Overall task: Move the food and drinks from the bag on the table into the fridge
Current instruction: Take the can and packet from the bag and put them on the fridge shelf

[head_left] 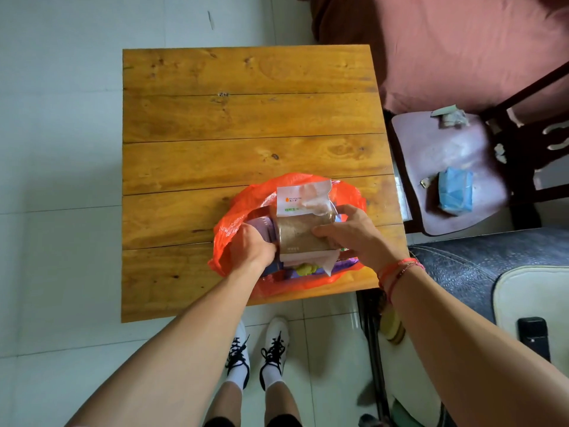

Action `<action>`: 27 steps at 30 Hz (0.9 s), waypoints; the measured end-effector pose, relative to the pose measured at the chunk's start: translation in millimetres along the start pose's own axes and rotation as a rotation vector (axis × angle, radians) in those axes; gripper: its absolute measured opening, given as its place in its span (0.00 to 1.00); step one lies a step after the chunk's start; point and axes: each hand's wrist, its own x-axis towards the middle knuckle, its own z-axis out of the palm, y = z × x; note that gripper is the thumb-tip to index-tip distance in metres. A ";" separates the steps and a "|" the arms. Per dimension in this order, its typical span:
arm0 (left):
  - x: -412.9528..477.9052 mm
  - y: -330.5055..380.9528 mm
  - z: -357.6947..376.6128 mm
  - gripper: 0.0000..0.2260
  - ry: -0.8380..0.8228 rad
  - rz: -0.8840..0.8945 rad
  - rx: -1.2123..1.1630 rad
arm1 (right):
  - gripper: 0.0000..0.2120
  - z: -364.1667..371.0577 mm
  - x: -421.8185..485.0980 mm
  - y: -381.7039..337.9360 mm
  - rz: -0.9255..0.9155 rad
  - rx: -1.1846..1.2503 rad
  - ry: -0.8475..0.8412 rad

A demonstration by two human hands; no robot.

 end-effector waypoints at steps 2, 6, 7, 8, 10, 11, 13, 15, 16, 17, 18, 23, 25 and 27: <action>-1.3 0.6 0.8 0.30 0.003 -0.002 0.000 | 0.24 -3.5 -4.1 1.2 0.036 -0.004 -0.032; -9.3 0.0 2.3 0.38 0.006 0.026 0.004 | 0.25 -6.6 -13.6 -0.1 0.039 0.006 -0.044; -11.4 -0.5 2.5 0.40 0.005 0.037 0.004 | 0.25 -8.2 -16.7 -0.5 0.031 0.004 -0.045; -14.0 -0.8 2.7 0.40 -0.003 0.043 0.001 | 0.25 -10.4 -19.8 -0.5 0.024 -0.004 -0.043; -19.7 0.0 3.4 0.42 -0.023 0.064 0.004 | 0.25 -16.9 -27.2 0.6 0.018 -0.012 -0.033; -23.2 0.8 3.3 0.43 -0.033 0.077 0.010 | 0.25 -20.6 -31.8 1.0 0.013 -0.014 -0.026; -30.4 3.3 1.7 0.45 -0.048 0.101 -0.007 | 0.25 -28.5 -42.4 1.0 0.002 -0.019 -0.014; -39.3 7.2 -1.1 0.46 -0.069 0.121 -0.046 | 0.26 -37.0 -54.6 0.5 -0.010 -0.022 -0.011; -43.5 9.7 -2.9 0.47 -0.079 0.135 -0.075 | 0.28 -40.8 -60.9 0.1 -0.018 -0.019 -0.012; -47.2 11.9 -4.7 0.48 -0.082 0.155 -0.105 | 0.28 -44.3 -68.0 -0.6 -0.028 -0.012 -0.008; -51.9 14.9 -7.7 0.48 -0.076 0.179 -0.130 | 0.29 -47.7 -74.5 -1.4 -0.041 -0.002 0.001; -81.0 28.6 -39.0 0.41 0.008 0.308 -0.130 | 0.29 -61.0 -109.5 -9.7 -0.144 0.063 0.069; -96.6 33.7 -57.1 0.36 0.035 0.364 -0.152 | 0.29 -65.5 -125.1 -15.7 -0.187 0.092 0.082; -111.6 37.9 -77.4 0.30 0.068 0.420 -0.192 | 0.27 -69.2 -142.6 -23.4 -0.243 0.125 0.088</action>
